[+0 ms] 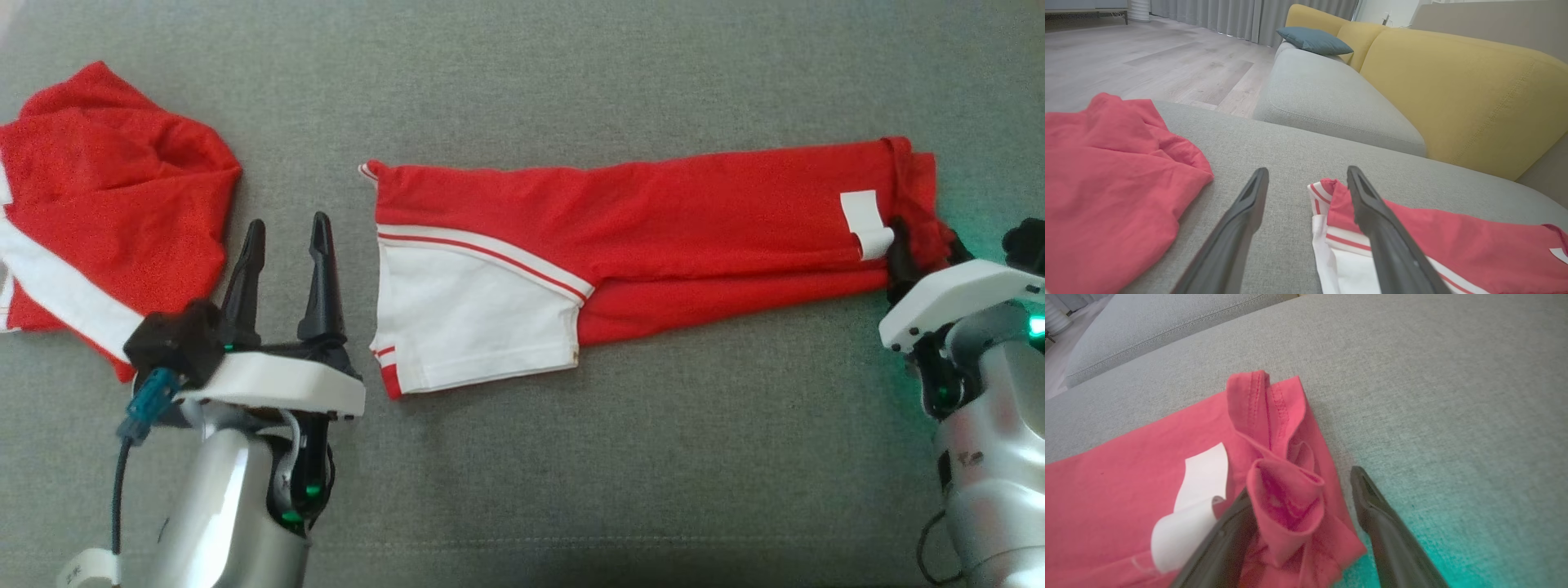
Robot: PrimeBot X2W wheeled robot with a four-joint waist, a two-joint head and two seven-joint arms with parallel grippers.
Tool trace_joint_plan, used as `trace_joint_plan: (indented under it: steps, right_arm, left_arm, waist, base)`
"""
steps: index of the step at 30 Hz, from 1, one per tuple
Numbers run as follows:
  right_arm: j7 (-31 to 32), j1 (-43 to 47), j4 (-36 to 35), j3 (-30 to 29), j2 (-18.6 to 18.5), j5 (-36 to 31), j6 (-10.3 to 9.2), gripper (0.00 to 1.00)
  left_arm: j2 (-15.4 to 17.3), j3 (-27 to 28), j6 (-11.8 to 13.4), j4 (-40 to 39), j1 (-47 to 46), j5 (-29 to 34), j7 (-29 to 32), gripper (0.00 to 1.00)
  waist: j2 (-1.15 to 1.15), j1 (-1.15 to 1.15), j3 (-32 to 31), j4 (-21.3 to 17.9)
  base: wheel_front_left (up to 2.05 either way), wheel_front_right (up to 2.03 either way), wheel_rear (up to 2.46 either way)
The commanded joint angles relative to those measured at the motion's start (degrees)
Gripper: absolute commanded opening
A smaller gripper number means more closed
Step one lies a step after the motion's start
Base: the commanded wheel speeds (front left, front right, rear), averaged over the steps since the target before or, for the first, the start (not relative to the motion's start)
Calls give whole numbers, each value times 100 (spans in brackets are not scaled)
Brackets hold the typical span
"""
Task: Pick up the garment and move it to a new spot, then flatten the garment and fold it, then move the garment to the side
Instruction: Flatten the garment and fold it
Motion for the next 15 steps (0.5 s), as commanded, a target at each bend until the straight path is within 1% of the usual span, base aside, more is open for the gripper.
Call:
trace_joint_plan:
  steps: [1, 5, 6, 7, 11, 15]
  right_arm:
    - [-16, -4, -107, 123, 37, 42, 36, 100]
    - [-31, 35, -189, 127, 88, 134, 36, 100]
    - [-18, 41, -197, 131, 98, 160, 36, 85]
    - [-10, 44, -206, 131, 105, 190, 36, 0]
    - [-16, 55, -233, 53, 43, 320, 36, 0]
    - [-30, 67, -206, -143, -169, 339, 36, 0]
  left_arm:
    - [41, 253, 20, -190, -247, 70, -32, 100]
    - [40, 309, 40, -222, -304, 98, -32, 100]
    - [40, 316, 37, -222, -314, 107, -32, 100]
    - [40, 322, 35, -220, -324, 114, -32, 100]
    - [40, 348, 15, -190, -340, 140, -33, 100]
    - [40, 381, 3, -165, -311, 120, -33, 100]
  waist:
    - [0, 0, 67, -44]
    - [0, 0, 148, -81]
    - [0, 0, 156, -88]
    - [0, 0, 160, -94]
    - [0, 0, 100, -115]
    - [0, 0, -36, -116]
  base:
    - [0, 0, 0]
    - [0, 0, 0]
    - [0, 0, 0]
    - [0, 0, 0]
    - [0, 0, 0]
    - [0, 0, 0]
